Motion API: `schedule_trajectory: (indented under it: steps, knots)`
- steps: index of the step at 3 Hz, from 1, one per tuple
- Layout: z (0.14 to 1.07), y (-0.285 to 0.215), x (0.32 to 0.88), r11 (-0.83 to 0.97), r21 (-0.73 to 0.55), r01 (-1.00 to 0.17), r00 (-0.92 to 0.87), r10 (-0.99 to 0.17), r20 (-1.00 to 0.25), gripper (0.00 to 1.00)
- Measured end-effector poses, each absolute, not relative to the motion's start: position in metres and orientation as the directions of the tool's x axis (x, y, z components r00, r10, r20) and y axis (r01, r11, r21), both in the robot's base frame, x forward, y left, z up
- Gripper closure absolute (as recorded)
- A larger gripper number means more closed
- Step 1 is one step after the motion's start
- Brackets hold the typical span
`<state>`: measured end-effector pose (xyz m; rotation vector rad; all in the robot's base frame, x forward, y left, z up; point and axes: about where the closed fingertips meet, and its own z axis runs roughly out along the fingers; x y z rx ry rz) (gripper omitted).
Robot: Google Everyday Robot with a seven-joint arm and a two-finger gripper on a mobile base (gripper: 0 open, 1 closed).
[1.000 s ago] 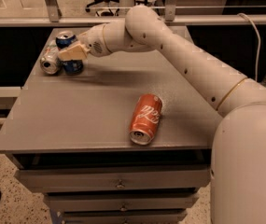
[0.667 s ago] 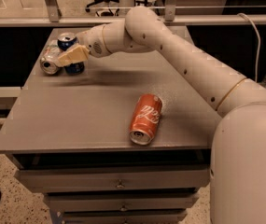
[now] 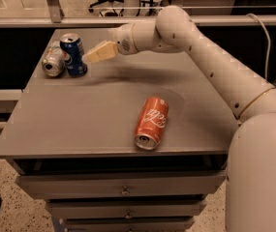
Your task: Move pepsi can near 7up can
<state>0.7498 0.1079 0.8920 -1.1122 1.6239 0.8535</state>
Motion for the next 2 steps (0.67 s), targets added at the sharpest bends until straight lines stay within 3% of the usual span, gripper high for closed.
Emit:
schedule_trajectory:
  steps: [1,2]
  knots:
    - [0.9191,0.0409,0.7695,0.428,-0.033,-0.903,-0.095,-0.274,-0.957,0.0]
    - [0.9191,0.0409,0.7695,0.428,-0.033,-0.903,-0.095,-0.274,-0.957,0.0]
